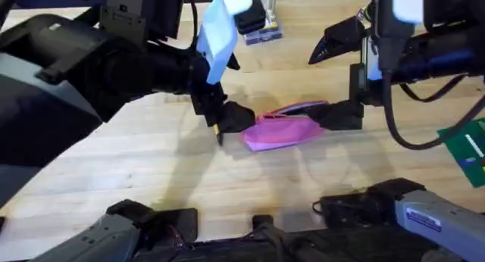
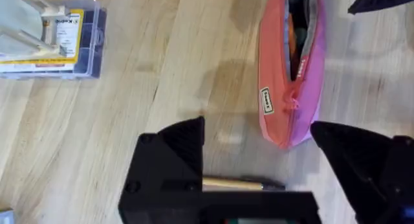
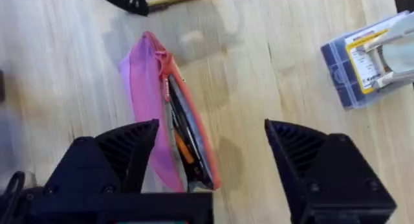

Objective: Unzip the bag, pick up the pens from the table one at a time and place them inside, then zip the bag closed.

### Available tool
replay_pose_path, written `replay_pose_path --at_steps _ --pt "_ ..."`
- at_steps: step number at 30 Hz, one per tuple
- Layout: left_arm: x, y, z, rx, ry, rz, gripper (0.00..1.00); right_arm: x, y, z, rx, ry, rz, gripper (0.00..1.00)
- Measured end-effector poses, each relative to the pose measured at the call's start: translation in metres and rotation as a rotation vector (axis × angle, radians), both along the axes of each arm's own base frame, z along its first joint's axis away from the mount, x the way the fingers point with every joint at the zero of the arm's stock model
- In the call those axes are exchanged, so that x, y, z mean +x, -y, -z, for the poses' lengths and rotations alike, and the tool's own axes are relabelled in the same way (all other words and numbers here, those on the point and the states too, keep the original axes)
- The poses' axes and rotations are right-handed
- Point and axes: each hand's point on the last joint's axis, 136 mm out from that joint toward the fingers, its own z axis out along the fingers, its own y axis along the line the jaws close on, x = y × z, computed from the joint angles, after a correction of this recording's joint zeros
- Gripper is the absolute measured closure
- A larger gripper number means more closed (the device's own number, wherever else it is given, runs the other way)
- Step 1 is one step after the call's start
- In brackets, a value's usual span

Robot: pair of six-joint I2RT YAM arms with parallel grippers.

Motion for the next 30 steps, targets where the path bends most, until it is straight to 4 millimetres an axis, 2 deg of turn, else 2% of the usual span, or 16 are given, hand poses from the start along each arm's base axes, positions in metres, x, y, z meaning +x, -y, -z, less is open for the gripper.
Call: replay_pose_path --at_steps 2,3,5,6,10,11,21,30 --pt "0.000 0.000 0.000 0.000 0.000 0.000 0.007 0.001 0.000 -0.001 0.001 0.005 0.000 0.009" --pt "0.000 0.000 0.000 0.000 0.000 0.000 0.007 0.001 0.000 -0.001 0.001 0.005 0.000 0.047" --pt "0.000 0.000 0.000 0.000 0.000 0.000 0.007 0.001 0.000 -0.001 0.001 0.004 0.001 0.212" --pt "0.000 0.000 0.000 0.000 0.000 0.000 0.007 0.001 0.000 0.000 0.002 0.001 0.002 0.327" --pt "0.000 0.000 0.000 0.000 0.001 0.000 0.007 -0.002 0.000 0.001 0.001 -0.014 0.005 0.903" --pt "0.000 0.000 0.000 -0.001 0.001 0.000 0.007 -0.003 0.000 0.001 0.001 -0.019 0.007 0.948" --pt "0.000 0.000 0.000 -0.001 0.001 0.000 0.007 -0.019 0.003 0.012 -0.021 -0.099 -0.011 0.970" --pt "0.000 0.000 0.000 0.000 0.001 0.000 0.007 -0.018 0.003 0.032 -0.056 -0.170 -0.068 0.969"
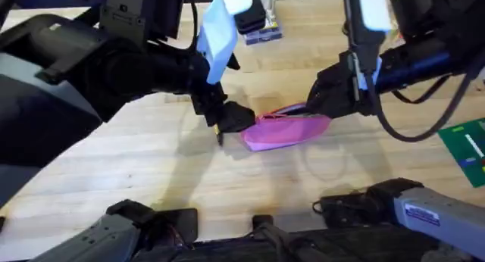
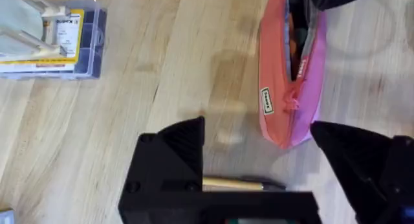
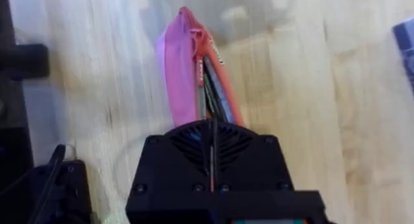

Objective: Unzip the bag, pick up the pens from the table one at a time and place them inside, then zip the bag closed.

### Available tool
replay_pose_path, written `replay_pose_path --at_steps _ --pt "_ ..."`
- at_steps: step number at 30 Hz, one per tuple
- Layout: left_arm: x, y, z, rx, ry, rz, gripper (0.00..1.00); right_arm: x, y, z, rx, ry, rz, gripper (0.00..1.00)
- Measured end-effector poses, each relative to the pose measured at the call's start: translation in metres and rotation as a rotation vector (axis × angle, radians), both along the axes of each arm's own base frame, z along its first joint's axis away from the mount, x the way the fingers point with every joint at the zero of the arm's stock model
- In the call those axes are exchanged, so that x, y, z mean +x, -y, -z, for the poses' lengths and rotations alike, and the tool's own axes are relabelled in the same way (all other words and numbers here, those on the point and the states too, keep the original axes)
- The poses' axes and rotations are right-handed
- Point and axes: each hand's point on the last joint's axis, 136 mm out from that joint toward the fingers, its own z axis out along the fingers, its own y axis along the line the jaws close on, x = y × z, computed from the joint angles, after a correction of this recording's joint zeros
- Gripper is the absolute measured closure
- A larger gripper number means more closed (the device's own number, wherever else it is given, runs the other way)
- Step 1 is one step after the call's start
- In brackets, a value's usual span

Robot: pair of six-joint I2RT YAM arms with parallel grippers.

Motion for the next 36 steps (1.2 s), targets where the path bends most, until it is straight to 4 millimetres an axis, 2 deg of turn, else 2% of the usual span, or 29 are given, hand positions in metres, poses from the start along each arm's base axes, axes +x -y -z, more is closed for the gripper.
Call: replay_pose_path --at_steps 13,18,27,36 --pt "0.000 0.000 0.000 0.000 0.000 0.000 0.007 -0.001 -0.016 0.038 -0.036 -0.157 -0.093 0.972" --pt "0.000 0.000 0.000 0.000 0.000 0.000 0.007 0.005 -0.018 0.048 -0.041 -0.177 -0.094 0.972" --pt "0.000 0.000 0.000 0.000 0.000 0.000 0.007 0.018 -0.016 0.054 -0.065 -0.140 -0.088 0.972" --pt "0.000 0.000 0.000 0.000 0.000 0.000 0.007 0.020 -0.014 0.080 -0.099 -0.226 -0.089 0.972"
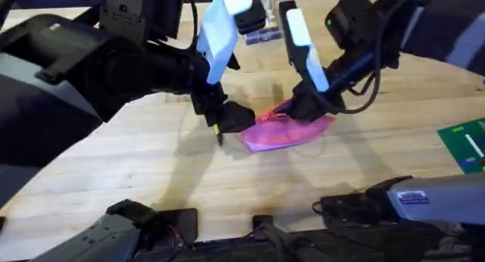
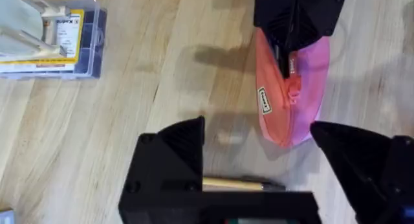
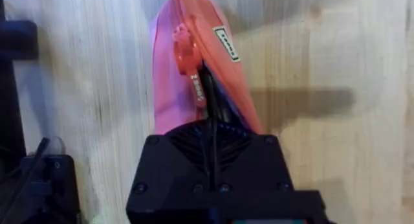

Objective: Unzip the bag, pick up the pens from the table one at a time and place them inside, then zip the bag closed.

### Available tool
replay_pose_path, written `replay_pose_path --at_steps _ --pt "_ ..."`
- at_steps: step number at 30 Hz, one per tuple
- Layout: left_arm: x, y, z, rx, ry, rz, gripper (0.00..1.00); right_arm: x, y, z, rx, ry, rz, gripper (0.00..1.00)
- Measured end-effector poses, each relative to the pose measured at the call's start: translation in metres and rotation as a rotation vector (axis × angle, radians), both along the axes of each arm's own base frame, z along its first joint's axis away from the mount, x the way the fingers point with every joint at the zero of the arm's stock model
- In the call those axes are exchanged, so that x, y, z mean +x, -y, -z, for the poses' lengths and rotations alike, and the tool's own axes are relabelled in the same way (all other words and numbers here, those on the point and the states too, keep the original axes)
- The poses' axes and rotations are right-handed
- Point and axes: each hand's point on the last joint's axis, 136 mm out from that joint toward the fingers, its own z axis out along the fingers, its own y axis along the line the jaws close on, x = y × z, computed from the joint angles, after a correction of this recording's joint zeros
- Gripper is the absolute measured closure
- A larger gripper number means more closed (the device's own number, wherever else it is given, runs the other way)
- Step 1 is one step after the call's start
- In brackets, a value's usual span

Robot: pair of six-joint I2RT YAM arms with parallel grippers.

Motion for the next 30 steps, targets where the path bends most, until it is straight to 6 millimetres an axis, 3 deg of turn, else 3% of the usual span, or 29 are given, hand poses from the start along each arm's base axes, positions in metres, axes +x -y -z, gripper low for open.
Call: replay_pose_path --at_steps 8,10,16,17,30 --pt "0.0001 -0.0001 0.0000 0.000 0.000 -0.001 0.007 -0.0009 0.0002 0.0115 -0.011 -0.046 0.000 0.972" --pt "0.0000 0.0000 0.0000 0.000 0.000 0.000 0.007 -0.0011 0.0003 0.0115 -0.011 -0.047 0.001 0.914" --pt "0.0000 0.0000 0.0000 0.000 0.000 0.000 0.007 0.0007 0.0005 0.0118 -0.013 -0.037 -0.003 0.086" --pt "0.0000 0.0000 0.0000 0.000 0.000 0.000 0.007 0.0014 0.0004 0.0119 -0.012 -0.032 -0.006 0.027" --pt "-0.0001 0.0000 0.0000 0.000 0.000 0.000 0.006 0.0031 0.0005 0.0121 -0.014 -0.025 -0.006 0.004"
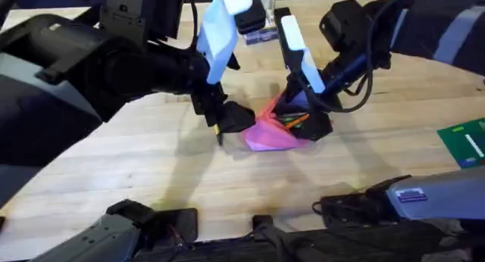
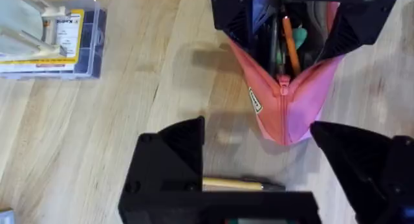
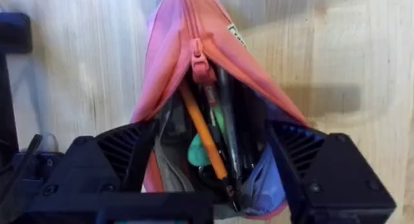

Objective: Unzip the bag, pick up the pens from the table one at a time and place them inside, then zip the bag closed.

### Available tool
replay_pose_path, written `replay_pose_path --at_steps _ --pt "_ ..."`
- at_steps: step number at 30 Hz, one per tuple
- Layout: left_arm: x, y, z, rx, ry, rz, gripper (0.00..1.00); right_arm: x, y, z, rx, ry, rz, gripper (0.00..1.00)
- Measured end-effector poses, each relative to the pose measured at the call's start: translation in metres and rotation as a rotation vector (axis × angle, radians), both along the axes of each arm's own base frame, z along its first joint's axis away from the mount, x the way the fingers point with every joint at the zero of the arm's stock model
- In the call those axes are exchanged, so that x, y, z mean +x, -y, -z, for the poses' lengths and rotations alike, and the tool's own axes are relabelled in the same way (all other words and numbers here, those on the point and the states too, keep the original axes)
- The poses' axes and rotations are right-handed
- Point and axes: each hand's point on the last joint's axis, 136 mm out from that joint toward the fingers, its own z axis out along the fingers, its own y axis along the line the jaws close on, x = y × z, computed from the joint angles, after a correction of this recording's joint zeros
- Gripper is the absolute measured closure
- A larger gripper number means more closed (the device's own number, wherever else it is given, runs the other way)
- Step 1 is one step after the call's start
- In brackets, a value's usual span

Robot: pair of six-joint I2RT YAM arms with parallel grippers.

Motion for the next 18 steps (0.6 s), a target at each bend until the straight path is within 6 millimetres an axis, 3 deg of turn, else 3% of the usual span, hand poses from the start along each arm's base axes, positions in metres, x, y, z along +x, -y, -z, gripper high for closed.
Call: replay_pose_path --at_steps 4,8,11,12,18 --pt "0.000 0.000 0.000 0.001 0.000 0.000 0.007 -0.002 0.001 -0.004 0.001 0.004 0.000 0.004" --pt "0.000 0.000 0.000 0.000 0.001 0.000 0.007 -0.005 0.002 -0.021 0.010 0.059 0.001 0.004" --pt "0.001 0.000 0.000 0.003 0.002 -0.003 0.007 -0.010 0.004 -0.040 0.016 0.124 0.001 0.004" --pt "0.003 -0.003 0.002 0.017 0.008 -0.017 0.007 -0.015 0.007 -0.063 0.030 0.210 0.006 0.004" --pt "0.021 -0.010 0.000 0.024 0.006 -0.159 0.007 -0.030 0.015 -0.105 0.048 0.363 0.078 0.004"
